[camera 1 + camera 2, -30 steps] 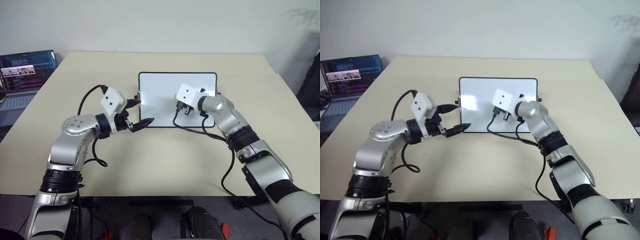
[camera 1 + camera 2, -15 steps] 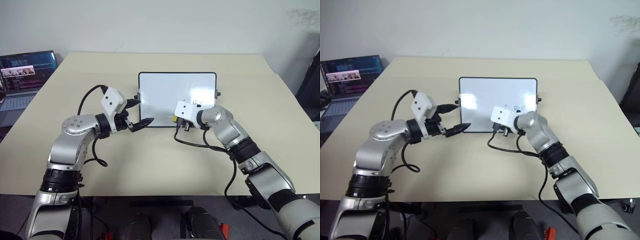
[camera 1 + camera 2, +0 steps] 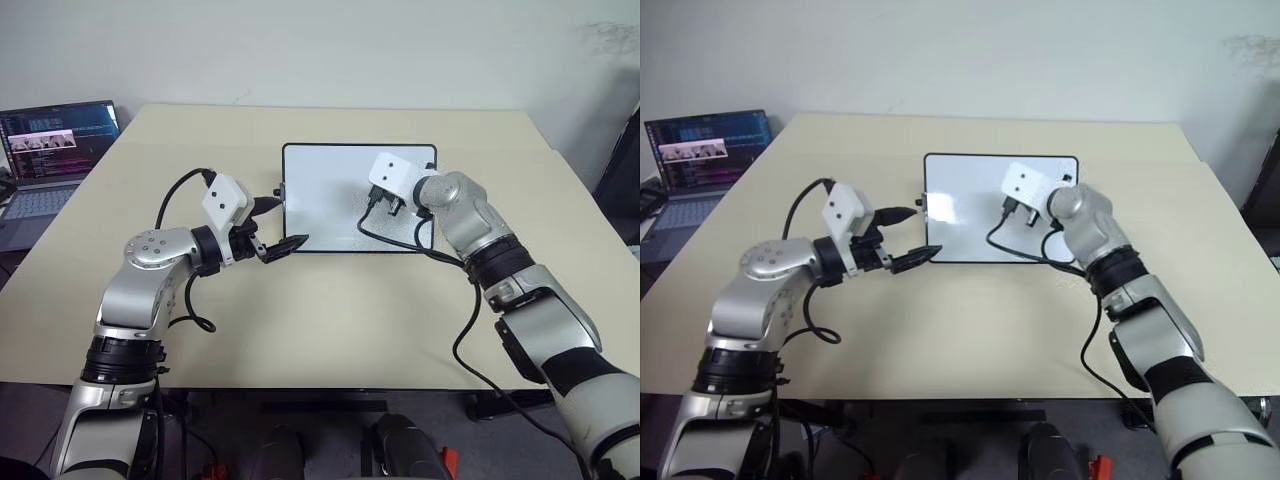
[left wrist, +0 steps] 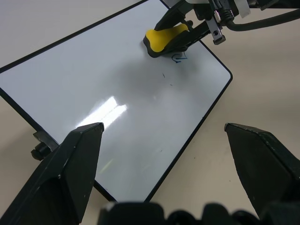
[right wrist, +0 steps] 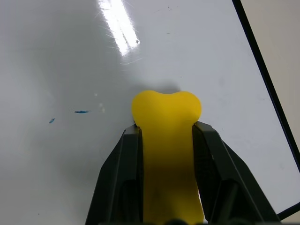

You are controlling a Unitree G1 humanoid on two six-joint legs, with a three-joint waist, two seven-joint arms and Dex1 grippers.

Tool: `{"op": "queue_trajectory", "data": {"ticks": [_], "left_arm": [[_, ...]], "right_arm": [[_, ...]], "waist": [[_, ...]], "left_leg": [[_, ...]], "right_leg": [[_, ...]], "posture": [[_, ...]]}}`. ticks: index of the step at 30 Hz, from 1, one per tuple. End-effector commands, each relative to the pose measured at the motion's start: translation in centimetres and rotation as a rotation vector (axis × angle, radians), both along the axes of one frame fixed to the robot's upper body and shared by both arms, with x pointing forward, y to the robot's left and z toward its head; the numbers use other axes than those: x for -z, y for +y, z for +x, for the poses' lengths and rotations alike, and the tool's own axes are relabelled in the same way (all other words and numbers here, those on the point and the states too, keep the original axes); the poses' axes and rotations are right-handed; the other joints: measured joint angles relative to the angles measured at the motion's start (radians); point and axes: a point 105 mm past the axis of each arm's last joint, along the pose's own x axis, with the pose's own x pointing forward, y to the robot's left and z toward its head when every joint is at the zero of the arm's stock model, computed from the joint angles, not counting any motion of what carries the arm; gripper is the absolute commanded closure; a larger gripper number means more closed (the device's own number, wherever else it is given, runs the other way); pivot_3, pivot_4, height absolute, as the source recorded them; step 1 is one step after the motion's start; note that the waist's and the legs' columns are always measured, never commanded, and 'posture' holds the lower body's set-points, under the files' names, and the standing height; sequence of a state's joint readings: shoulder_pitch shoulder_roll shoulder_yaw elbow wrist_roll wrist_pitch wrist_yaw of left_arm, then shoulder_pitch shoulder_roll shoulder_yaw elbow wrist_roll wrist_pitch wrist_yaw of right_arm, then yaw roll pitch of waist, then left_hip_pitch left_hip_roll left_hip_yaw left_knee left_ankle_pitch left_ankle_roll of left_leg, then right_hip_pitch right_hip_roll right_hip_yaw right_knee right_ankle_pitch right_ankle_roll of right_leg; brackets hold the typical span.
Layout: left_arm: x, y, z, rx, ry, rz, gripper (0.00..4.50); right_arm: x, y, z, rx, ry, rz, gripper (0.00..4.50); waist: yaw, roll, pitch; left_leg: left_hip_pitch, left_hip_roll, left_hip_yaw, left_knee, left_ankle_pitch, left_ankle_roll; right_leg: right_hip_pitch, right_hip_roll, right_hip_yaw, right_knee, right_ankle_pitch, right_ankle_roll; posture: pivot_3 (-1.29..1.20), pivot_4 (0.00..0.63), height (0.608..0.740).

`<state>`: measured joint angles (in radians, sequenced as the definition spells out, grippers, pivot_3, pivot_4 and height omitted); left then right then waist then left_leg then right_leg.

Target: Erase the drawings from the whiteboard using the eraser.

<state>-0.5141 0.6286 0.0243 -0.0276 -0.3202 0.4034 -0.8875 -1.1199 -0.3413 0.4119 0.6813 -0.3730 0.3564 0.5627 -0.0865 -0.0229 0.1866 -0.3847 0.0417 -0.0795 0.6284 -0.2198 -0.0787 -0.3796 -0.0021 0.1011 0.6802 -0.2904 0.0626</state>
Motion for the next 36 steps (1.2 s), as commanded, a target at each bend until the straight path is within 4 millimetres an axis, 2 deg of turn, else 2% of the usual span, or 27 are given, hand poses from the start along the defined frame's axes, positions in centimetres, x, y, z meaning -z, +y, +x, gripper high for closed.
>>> {"op": "queue_trajectory", "data": {"ticks": [1, 6, 11, 14, 17, 20, 25, 32, 36], "left_arm": [[-1.1, -0.3, -0.1, 0.019, -0.048, 0.010, 0.00], [-1.1, -0.2, -0.1, 0.014, -0.048, 0.009, 0.00], [-1.1, -0.2, -0.2, 0.011, -0.047, 0.006, 0.00], [-1.0, -0.3, -0.2, 0.011, -0.045, 0.002, 0.00], [-0.8, -0.3, -0.3, 0.011, -0.041, 0.002, 0.00], [-0.8, -0.3, -0.3, 0.011, -0.038, 0.002, 0.00], [-0.8, -0.5, -0.2, 0.015, -0.039, 0.001, 0.00], [-0.7, -0.6, -0.3, 0.020, -0.037, -0.001, 0.00], [-0.7, -0.5, -0.3, 0.020, -0.037, 0.000, 0.00]], "right_arm": [[2.1, -2.1, -0.1, 0.061, 0.072, -0.055, 3.41], [3.9, -0.4, -1.9, -0.042, 0.147, -0.094, 3.41], [6.9, 1.2, -4.5, -0.145, 0.248, -0.147, 3.41], [8.3, 1.5, -5.8, -0.173, 0.297, -0.168, 3.42], [8.7, 1.3, -6.1, -0.165, 0.306, -0.173, 3.42], [8.1, 1.2, -5.5, -0.136, 0.275, -0.164, 3.42], [5.1, 0.5, -3.2, -0.039, 0.158, -0.111, 3.42], [1.4, -1.6, -0.8, 0.116, 0.019, -0.041, 3.43], [0.5, -2.2, -0.2, 0.156, -0.018, -0.015, 3.43]], "waist": [[0.000, 0.000, 0.000], [-0.001, 0.000, 0.000], [-0.005, 0.000, 0.000], [-0.006, 0.000, 0.000], [-0.005, 0.000, 0.000], [-0.004, 0.000, 0.000], [-0.009, 0.000, 0.000], [-0.003, -0.001, 0.001], [-0.002, -0.001, 0.001]], "left_leg": [[0.000, 0.000, 0.000, 0.000, 0.000, 0.000], [0.000, 0.000, 0.000, -0.002, -0.001, -0.001], [0.000, 0.001, 0.000, -0.005, -0.002, -0.003], [0.000, 0.001, 0.000, -0.005, -0.003, -0.004], [0.000, 0.001, 0.000, -0.004, -0.003, -0.004], [0.000, 0.001, 0.000, -0.004, -0.003, -0.004], [0.000, 0.002, 0.000, -0.004, -0.002, -0.004], [-0.002, 0.002, 0.000, -0.003, 0.000, -0.004], [-0.005, 0.001, 0.000, -0.003, 0.000, -0.004]], "right_leg": [[0.000, 0.000, 0.000, 0.000, 0.001, 0.001], [-0.001, 0.000, 0.000, 0.000, 0.001, 0.002], [-0.002, 0.001, -0.001, -0.001, 0.000, 0.001], [-0.002, 0.001, -0.001, -0.001, 0.000, 0.001], [-0.002, 0.001, -0.001, -0.001, 0.000, 0.001], [-0.002, 0.001, -0.001, -0.001, 0.000, 0.001], [-0.003, 0.001, -0.001, -0.001, 0.000, 0.001], [-0.004, 0.001, 0.000, -0.001, -0.002, -0.003], [-0.006, 0.001, 0.000, -0.001, -0.001, -0.002]], "posture": [[0.00, 0.150, 0.740], [0.00, 0.150, 0.740], [0.00, 0.150, 0.740], [0.00, 0.150, 0.740], [0.00, 0.150, 0.740], [0.00, 0.150, 0.740], [0.00, 0.150, 0.740], [0.00, 0.150, 0.740], [0.00, 0.150, 0.740]]}}
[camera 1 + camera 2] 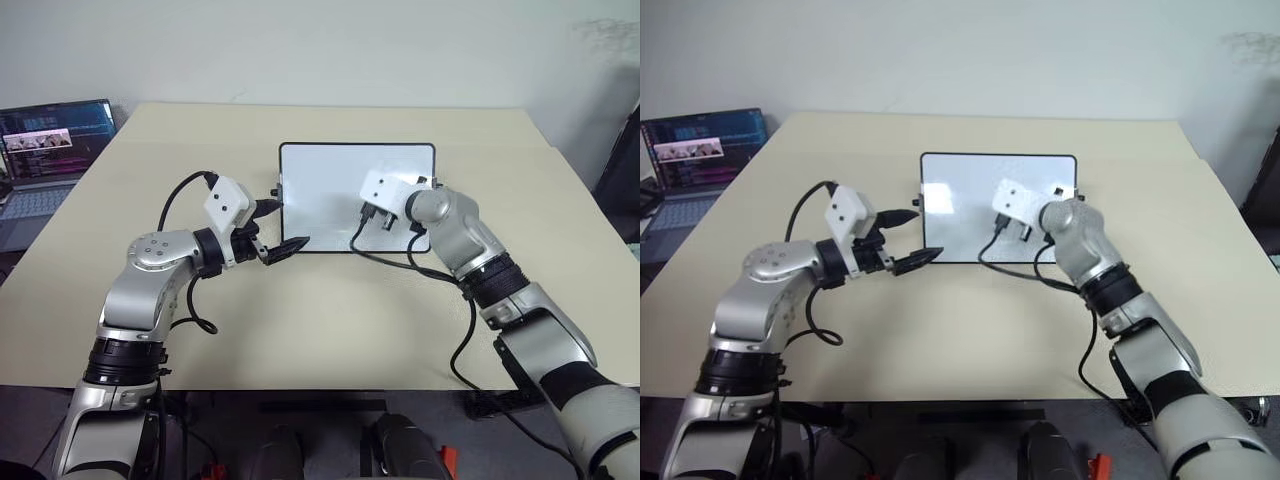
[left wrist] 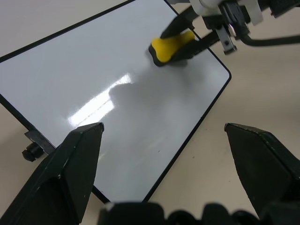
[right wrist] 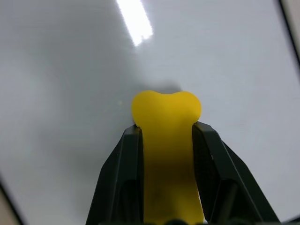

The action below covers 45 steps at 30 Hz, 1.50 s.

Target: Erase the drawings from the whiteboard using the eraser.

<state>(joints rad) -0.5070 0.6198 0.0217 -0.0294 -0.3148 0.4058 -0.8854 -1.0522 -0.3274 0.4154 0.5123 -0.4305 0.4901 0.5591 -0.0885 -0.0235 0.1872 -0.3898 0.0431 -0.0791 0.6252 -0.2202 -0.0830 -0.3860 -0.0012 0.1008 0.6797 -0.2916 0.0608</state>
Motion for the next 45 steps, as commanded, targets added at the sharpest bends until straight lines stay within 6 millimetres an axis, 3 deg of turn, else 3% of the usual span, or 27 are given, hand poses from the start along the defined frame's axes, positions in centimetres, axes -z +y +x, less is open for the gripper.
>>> {"op": "queue_trajectory", "data": {"ticks": [1, 6, 11, 15, 18, 22, 28, 37, 45], "left_arm": [[-1.1, -0.4, -0.2, 0.021, -0.045, 0.003, 0.00], [-1.1, -0.3, -0.2, 0.021, -0.045, 0.002, 0.00], [-2.0, 0.3, -0.5, 0.025, -0.051, -0.009, 0.00], [-3.5, 1.7, -1.0, 0.015, -0.070, 0.016, 0.00], [-4.3, 2.7, -1.2, -0.001, -0.084, 0.031, 0.00], [-4.8, 3.6, -1.1, -0.031, -0.096, 0.037, 0.00], [-4.1, 3.3, -1.0, -0.026, -0.078, 0.046, 0.00], [-4.4, 4.2, -1.1, -0.046, -0.083, 0.067, 0.00], [-4.4, 4.3, -1.2, -0.048, -0.082, 0.074, 0.00]], "right_arm": [[0.3, -2.9, 0.9, 0.120, 0.003, -0.004, 3.43], [0.3, -2.0, 0.2, 0.069, 0.033, 0.020, 3.43], [-4.7, 0.5, -3.5, -0.191, 0.069, 0.243, 3.43], [-6.2, -3.4, -5.6, -0.188, 0.071, 0.240, 3.43], [-6.5, -5.9, -6.9, -0.202, 0.068, 0.253, 3.45], [-5.9, -9.6, -6.9, -0.121, 0.036, 0.217, 3.45], [-5.9, -13.9, -7.2, -0.007, 0.003, 0.247, 3.45], [-6.0, -15.1, -7.9, 0.006, -0.004, 0.265, 3.45], [-5.9, -13.5, -7.5, -0.039, -0.009, 0.304, 3.45]], "waist": [[0.000, 0.000, 0.000], [0.000, 0.000, 0.000], [0.003, 0.001, 0.003], [0.008, 0.002, 0.004], [0.012, 0.002, 0.004], [0.015, 0.002, 0.004], [0.015, 0.002, 0.005], [0.015, 0.002, 0.005], [0.015, 0.002, 0.005]], "left_leg": [[-0.002, 0.000, 0.000, 0.000, 0.000, 0.000], [-0.004, 0.000, -0.001, 0.000, 0.000, -0.001], [-0.011, 0.000, -0.002, -0.001, -0.001, -0.001], [-0.028, 0.000, -0.004, -0.001, -0.001, -0.001], [-0.028, 0.000, -0.004, -0.003, -0.005, -0.004], [-0.028, -0.001, -0.002, -0.003, -0.009, -0.002], [-0.028, -0.001, -0.001, -0.002, -0.009, -0.002], [-0.027, -0.001, -0.001, -0.001, -0.009, -0.002], [-0.027, -0.001, -0.001, 0.000, -0.009, -0.002]], "right_leg": [[-0.001, 0.000, 0.000, 0.000, 0.002, 0.003], [-0.003, 0.000, 0.000, 0.000, 0.002, 0.004], [-0.009, 0.000, -0.002, -0.001, 0.002, 0.004], [-0.026, 0.000, -0.004, 0.001, 0.006, -0.002], [-0.026, -0.001, -0.005, -0.002, 0.001, -0.004], [-0.026, -0.002, -0.004, -0.003, -0.004, -0.004], [-0.025, -0.002, -0.004, -0.001, -0.004, -0.004], [-0.025, -0.002, -0.004, 0.000, -0.004, -0.004], [-0.024, -0.002, -0.004, 0.001, -0.004, -0.004]], "posture": [[0.00, 0.150, 0.740], [0.00, 0.150, 0.740], [0.00, 0.150, 0.740], [0.00, 0.150, 0.740], [0.00, 0.150, 0.740], [0.00, 0.150, 0.740], [0.00, 0.150, 0.740], [0.00, 0.150, 0.740], [0.00, 0.150, 0.740]]}}
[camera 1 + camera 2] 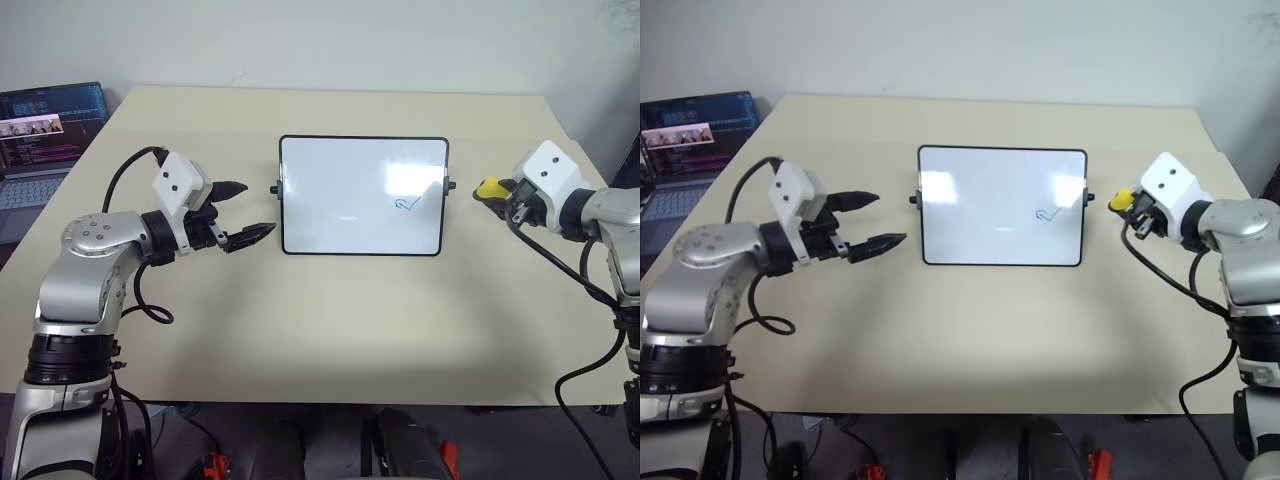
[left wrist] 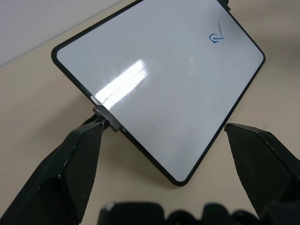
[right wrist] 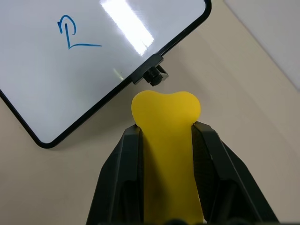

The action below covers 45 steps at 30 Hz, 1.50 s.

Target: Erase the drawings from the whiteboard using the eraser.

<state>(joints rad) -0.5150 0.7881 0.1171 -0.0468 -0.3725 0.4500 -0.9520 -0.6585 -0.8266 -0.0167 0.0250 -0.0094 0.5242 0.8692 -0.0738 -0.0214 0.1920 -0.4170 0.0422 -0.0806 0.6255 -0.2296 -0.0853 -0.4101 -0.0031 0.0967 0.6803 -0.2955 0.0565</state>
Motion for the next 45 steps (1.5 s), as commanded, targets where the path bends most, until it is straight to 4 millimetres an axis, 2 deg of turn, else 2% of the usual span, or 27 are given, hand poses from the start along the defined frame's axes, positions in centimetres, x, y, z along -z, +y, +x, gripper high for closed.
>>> {"op": "queue_trajectory", "data": {"ticks": [1, 6, 18, 23, 30, 32, 35, 41, 45], "left_arm": [[-1.1, 0.1, -0.4, 0.005, -0.049, 0.008, 0.00], [-1.2, 0.1, -0.4, 0.005, -0.051, 0.009, 0.00], [-1.4, -0.1, -0.3, 0.017, -0.055, 0.009, 0.00], [-0.6, -1.2, -0.3, 0.056, -0.031, 0.007, 0.00], [0.5, -2.9, -0.5, 0.118, 0.008, -0.004, 0.00], [0.7, -3.4, -0.6, 0.130, 0.011, -0.008, 0.00], [0.7, -3.6, -0.7, 0.135, 0.014, -0.010, 0.00], [0.8, -3.4, -0.9, 0.132, 0.018, -0.007, 0.00], [0.8, -3.4, -0.9, 0.133, 0.017, -0.009, 0.00]], "right_arm": [[-2.2, 1.4, 0.0, -0.053, -0.084, 0.016, 3.45], [-2.1, 2.2, -0.1, -0.071, -0.080, 0.027, 3.45], [-2.3, 2.3, -0.1, -0.074, -0.082, 0.031, 3.46], [-1.1, 5.7, 0.5, -0.152, -0.073, 0.035, 3.46], [-0.7, 8.0, 3.5, -0.036, -0.169, 0.163, 3.46], [0.5, 9.1, 3.9, -0.029, -0.162, 0.185, 3.46], [3.0, 9.6, 3.8, -0.048, -0.101, 0.092, 3.46], [3.8, 8.3, 4.4, 0.017, -0.087, 0.058, 3.47], [7.0, 9.5, 4.1, -0.015, -0.021, -0.023, 3.47]], "waist": [[0.000, 0.000, 0.000], [0.002, 0.000, 0.000], [0.002, 0.000, 0.000], [-0.004, 0.000, 0.000], [-0.008, 0.000, 0.000], [-0.009, 0.000, 0.000], [-0.007, 0.000, 0.000], [-0.007, 0.000, 0.000], [-0.008, -0.001, -0.001]], "left_leg": [[0.000, 0.000, 0.000, 0.000, 0.000, 0.000], [0.000, 0.000, 0.000, 0.000, 0.000, 0.000], [0.000, 0.000, 0.000, 0.002, 0.000, 0.000], [0.001, 0.000, 0.000, 0.002, 0.000, 0.000], [0.001, 0.000, 0.000, 0.004, 0.000, 0.000], [0.001, 0.000, -0.001, 0.003, 0.000, 0.000], [0.001, 0.000, -0.001, 0.004, 0.000, 0.000], [0.002, 0.000, -0.001, 0.005, 0.000, 0.000], [0.007, -0.001, -0.001, 0.005, 0.001, 0.000]], "right_leg": [[0.000, 0.000, 0.000, 0.000, 0.000, 0.000], [0.000, 0.000, 0.000, 0.000, 0.000, 0.000], [0.000, 0.000, 0.000, 0.001, 0.000, 0.000], [0.001, 0.000, 0.000, 0.002, 0.000, 0.000], [0.001, 0.000, 0.000, 0.004, 0.000, 0.000], [0.001, 0.000, -0.001, 0.004, 0.000, 0.000], [0.001, 0.000, 0.000, 0.004, 0.000, 0.000], [0.002, 0.000, 0.000, 0.007, 0.000, 0.000], [0.005, 0.000, 0.000, 0.010, 0.000, 0.000]], "posture": [[0.00, 0.150, 0.740], [0.00, 0.150, 0.740], [0.00, 0.150, 0.740], [0.00, 0.150, 0.740], [0.00, 0.150, 0.740], [0.00, 0.150, 0.740], [0.00, 0.150, 0.740], [0.00, 0.150, 0.740], [0.00, 0.150, 0.740]]}}
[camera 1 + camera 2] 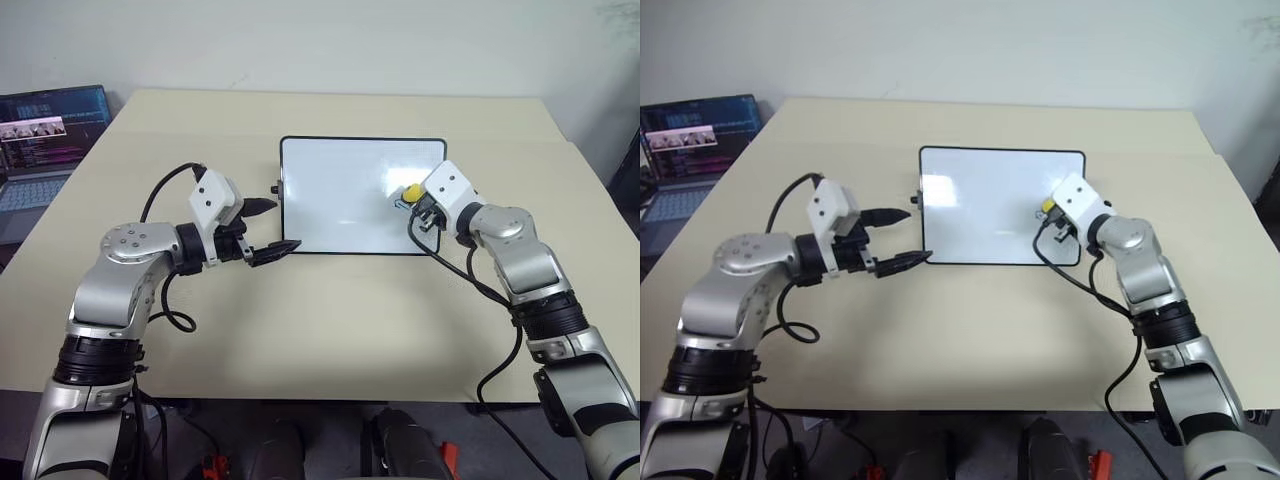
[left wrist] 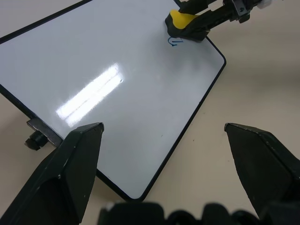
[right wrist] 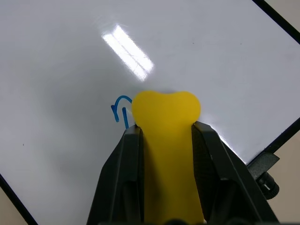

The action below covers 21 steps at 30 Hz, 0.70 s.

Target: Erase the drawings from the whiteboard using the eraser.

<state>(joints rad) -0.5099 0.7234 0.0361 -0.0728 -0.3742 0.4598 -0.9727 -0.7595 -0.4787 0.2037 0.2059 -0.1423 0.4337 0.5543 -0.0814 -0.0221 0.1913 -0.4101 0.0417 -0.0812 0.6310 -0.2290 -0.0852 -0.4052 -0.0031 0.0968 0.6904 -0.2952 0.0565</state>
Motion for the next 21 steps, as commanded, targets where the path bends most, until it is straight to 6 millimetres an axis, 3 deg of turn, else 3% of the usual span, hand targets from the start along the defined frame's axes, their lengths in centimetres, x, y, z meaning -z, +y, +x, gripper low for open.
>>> {"op": "queue_trajectory", "data": {"ticks": [1, 5, 10, 16, 21], "left_arm": [[-1.3, -0.3, -0.4, 0.021, -0.048, 0.000, 0.00], [-1.4, -0.4, -0.4, 0.022, -0.052, 0.000, 0.00], [-1.5, -0.3, -0.4, 0.021, -0.055, 0.002, 0.00], [-1.5, -0.5, -0.3, 0.023, -0.057, 0.003, 0.00], [-1.5, -0.6, -0.2, 0.026, -0.059, 0.002, 0.00]], "right_arm": [[3.1, 0.4, -0.3, -0.004, 0.063, -0.092, 3.47], [5.3, 1.7, -1.5, -0.063, 0.129, -0.145, 3.48], [5.8, 2.7, -2.5, -0.117, 0.174, -0.157, 3.48], [4.2, 1.5, -1.1, -0.038, 0.116, -0.151, 3.48], [1.5, -0.4, 1.0, 0.100, 0.018, -0.115, 3.48]], "waist": [[-0.001, -0.001, -0.001], [-0.006, -0.002, -0.002], [-0.008, -0.002, -0.002], [-0.007, -0.002, -0.002], [-0.006, -0.002, -0.002]], "left_leg": [[0.002, 0.000, 0.000, 0.000, 0.000, 0.000], [0.015, 0.000, 0.000, -0.001, 0.000, 0.000], [0.018, 0.001, 0.000, -0.001, 0.000, 0.000], [0.018, 0.001, 0.000, 0.000, 0.001, 0.001], [0.018, 0.001, 0.000, 0.000, 0.002, 0.002]], "right_leg": [[0.002, 0.000, 0.000, 0.000, 0.000, 0.000], [0.016, 0.001, 0.000, -0.001, 0.000, 0.000], [0.018, 0.002, 0.001, -0.002, 0.000, 0.001], [0.018, 0.002, 0.002, -0.002, 0.001, 0.002], [0.018, 0.002, 0.002, -0.002, 0.001, 0.003]], "posture": [[0.00, 0.150, 0.740], [0.00, 0.150, 0.740], [0.00, 0.150, 0.740], [0.00, 0.150, 0.740], [0.00, 0.150, 0.740]]}}
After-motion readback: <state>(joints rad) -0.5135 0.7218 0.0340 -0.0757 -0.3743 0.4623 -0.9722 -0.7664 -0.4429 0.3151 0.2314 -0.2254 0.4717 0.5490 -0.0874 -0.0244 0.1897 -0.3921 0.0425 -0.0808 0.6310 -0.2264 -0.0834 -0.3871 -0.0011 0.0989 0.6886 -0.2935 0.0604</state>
